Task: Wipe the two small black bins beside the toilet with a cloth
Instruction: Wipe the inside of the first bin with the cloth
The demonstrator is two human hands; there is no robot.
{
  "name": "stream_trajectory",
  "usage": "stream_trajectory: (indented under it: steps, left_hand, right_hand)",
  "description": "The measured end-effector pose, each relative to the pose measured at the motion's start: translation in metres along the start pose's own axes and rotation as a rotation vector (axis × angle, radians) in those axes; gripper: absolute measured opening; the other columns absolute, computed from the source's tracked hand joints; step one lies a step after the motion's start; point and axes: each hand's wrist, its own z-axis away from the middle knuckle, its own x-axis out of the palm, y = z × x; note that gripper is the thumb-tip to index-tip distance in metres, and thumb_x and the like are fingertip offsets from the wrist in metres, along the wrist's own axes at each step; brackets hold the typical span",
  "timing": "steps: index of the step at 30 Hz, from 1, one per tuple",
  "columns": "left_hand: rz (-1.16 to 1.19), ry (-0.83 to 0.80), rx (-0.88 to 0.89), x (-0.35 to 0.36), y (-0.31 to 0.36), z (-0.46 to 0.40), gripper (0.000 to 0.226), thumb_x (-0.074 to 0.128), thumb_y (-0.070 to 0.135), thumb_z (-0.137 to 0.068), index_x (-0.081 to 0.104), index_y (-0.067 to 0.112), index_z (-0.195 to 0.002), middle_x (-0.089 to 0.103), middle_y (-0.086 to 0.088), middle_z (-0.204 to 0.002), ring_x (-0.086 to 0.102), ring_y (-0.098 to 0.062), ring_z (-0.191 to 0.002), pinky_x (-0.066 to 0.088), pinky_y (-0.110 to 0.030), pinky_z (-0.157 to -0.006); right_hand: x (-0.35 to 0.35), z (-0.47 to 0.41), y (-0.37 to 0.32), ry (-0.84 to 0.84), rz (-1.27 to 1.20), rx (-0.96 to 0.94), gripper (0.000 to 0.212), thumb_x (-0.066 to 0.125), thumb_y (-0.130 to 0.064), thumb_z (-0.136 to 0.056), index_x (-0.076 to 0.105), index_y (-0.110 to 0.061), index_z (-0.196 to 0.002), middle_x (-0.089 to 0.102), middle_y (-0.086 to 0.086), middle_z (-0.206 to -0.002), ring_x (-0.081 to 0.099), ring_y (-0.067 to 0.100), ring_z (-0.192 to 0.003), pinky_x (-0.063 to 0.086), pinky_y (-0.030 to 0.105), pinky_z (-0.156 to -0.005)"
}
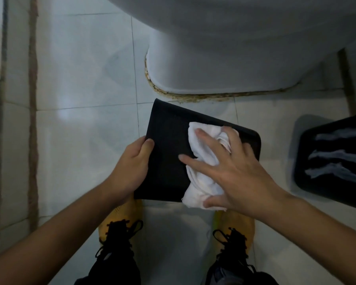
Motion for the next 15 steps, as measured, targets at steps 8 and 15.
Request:
stream_trajectory:
  steps: [8, 15]
  left_hand:
    - [-0.027, 0.062, 0.026, 0.003, -0.006, 0.001, 0.034, 0.033, 0.036, -0.105, 0.063, 0.021, -0.101, 0.069, -0.001, -0.096, 0.067, -0.014, -0.087, 0.056, -0.031, -0.075]
    - [-0.064, 0.079, 0.023, 0.001, -0.01, 0.003, 0.04, 0.035, 0.035, -0.104, 0.06, 0.007, -0.091, 0.065, -0.008, -0.086, 0.063, -0.02, -0.081, 0.051, -0.036, -0.072]
  right_hand:
    - [0.005, -0.006, -0.029, 0.339, -0.255, 0.489, 0.066, 0.059, -0.079, -0.074, 0.062, -0.033, -0.121, 0.043, 0.007, -0.121, 0.037, 0.03, -0.11, 0.048, 0.039, -0.081]
    - [-0.028, -0.019, -0.033, 0.223, -0.488, 0.631, 0.081, 0.03, -0.084, -0.08, 0.032, -0.041, -0.148, 0.034, 0.001, -0.135, 0.031, 0.025, -0.122, 0.037, 0.033, -0.091]
